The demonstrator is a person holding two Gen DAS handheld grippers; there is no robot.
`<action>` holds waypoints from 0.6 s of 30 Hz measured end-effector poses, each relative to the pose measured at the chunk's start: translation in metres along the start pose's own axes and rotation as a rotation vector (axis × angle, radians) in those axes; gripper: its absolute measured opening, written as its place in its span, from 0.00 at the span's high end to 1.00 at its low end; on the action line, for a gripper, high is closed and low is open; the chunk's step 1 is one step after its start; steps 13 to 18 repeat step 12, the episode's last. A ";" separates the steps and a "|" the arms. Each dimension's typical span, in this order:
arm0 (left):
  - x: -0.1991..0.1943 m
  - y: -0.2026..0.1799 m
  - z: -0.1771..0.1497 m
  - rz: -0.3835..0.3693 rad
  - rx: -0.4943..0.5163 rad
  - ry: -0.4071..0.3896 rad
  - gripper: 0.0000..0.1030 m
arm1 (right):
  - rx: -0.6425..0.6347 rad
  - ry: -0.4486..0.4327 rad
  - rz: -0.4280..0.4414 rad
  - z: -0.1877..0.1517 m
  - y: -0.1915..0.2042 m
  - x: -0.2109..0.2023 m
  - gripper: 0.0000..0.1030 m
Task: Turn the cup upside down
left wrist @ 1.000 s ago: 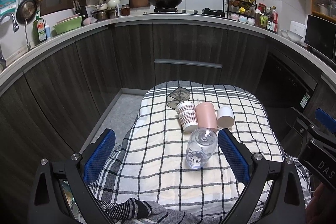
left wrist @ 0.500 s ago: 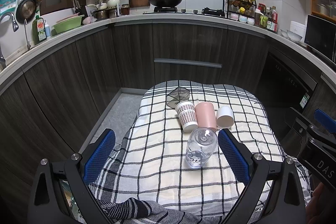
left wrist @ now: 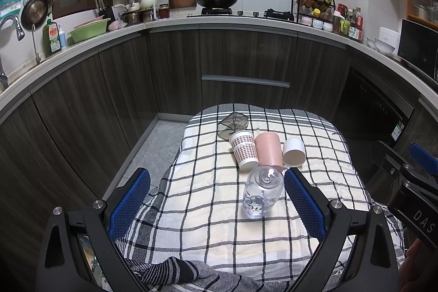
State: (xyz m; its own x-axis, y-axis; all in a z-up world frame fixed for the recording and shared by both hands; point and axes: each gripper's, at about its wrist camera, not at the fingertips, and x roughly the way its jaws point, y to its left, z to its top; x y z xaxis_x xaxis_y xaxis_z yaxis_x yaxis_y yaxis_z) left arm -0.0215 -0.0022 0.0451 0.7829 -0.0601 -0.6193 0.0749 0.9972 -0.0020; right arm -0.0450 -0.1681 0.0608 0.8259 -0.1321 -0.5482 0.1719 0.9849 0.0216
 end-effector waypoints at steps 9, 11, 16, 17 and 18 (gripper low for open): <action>0.004 0.004 -0.001 -0.002 -0.033 0.013 0.02 | 0.003 0.007 0.003 -0.002 0.002 0.000 0.12; 0.005 0.004 -0.001 0.000 -0.037 0.021 0.00 | 0.004 0.008 0.003 -0.001 0.001 0.001 0.12; 0.006 0.004 -0.001 0.001 -0.039 0.026 0.00 | 0.006 0.008 0.004 -0.001 0.001 0.000 0.12; 0.006 0.004 -0.001 0.001 -0.039 0.026 0.00 | 0.006 0.008 0.004 -0.001 0.001 0.000 0.12; 0.006 0.004 -0.001 0.001 -0.039 0.026 0.00 | 0.006 0.008 0.004 -0.001 0.001 0.000 0.12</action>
